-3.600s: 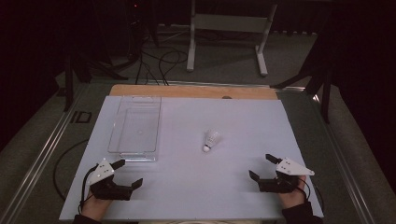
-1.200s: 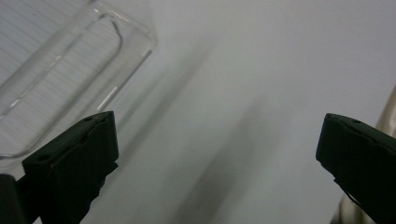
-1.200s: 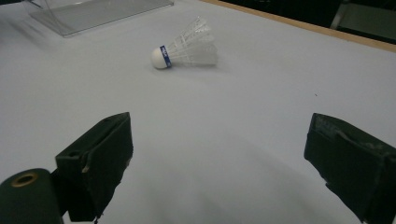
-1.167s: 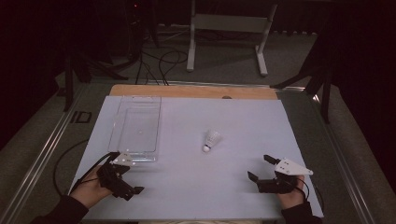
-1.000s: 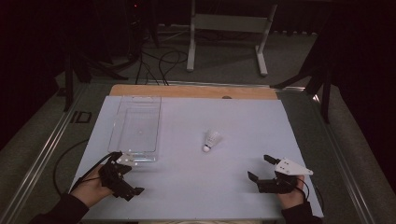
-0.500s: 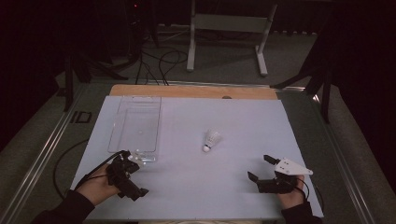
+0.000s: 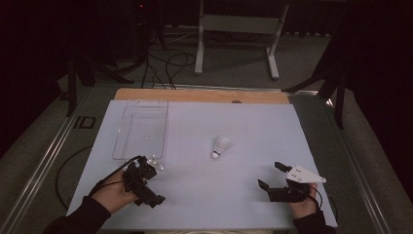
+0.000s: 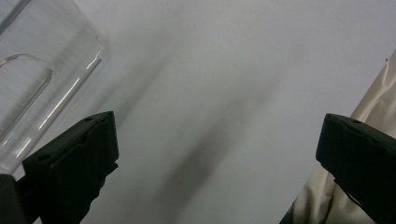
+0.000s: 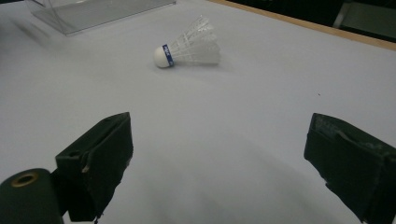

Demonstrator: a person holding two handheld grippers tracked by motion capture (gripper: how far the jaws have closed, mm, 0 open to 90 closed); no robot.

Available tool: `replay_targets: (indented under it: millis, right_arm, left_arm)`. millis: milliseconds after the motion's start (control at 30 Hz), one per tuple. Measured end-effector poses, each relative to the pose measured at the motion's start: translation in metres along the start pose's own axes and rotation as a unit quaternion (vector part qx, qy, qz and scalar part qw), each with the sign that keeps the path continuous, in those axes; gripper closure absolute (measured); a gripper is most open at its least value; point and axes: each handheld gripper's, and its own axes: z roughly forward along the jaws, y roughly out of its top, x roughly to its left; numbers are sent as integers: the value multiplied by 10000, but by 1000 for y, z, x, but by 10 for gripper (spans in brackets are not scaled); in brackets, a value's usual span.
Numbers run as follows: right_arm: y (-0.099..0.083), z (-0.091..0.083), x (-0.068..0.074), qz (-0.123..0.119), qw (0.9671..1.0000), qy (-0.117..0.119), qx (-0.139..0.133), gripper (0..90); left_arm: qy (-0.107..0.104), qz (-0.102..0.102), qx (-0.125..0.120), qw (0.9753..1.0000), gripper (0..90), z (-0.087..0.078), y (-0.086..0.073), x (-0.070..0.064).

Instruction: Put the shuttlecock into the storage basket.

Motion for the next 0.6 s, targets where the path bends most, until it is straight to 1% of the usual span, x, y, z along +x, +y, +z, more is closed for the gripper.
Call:
replay_targets:
  millis: [33,167,300,467,600]
  right_arm:
    - [0,0,0,-5,10000,5,2,83]
    - [0,0,0,-1,10000,6,2,82]
    - [0,0,0,-5,10000,0,3,82]
    - [0,0,0,-1,10000,-1,3,82]
    - [0,0,0,4,10000,4,-3,82]
  left_arm:
    - [13,-9,24,10000,0,1,1,-1]
    - [-60,-68,77,9999,0,2,7,-3]
    - [58,-35,113,9999,0,5,12,-7]
    - [3,-27,161,9999,0,9,19,-10]
    - [104,3,162,9998,0,10,24,-14]
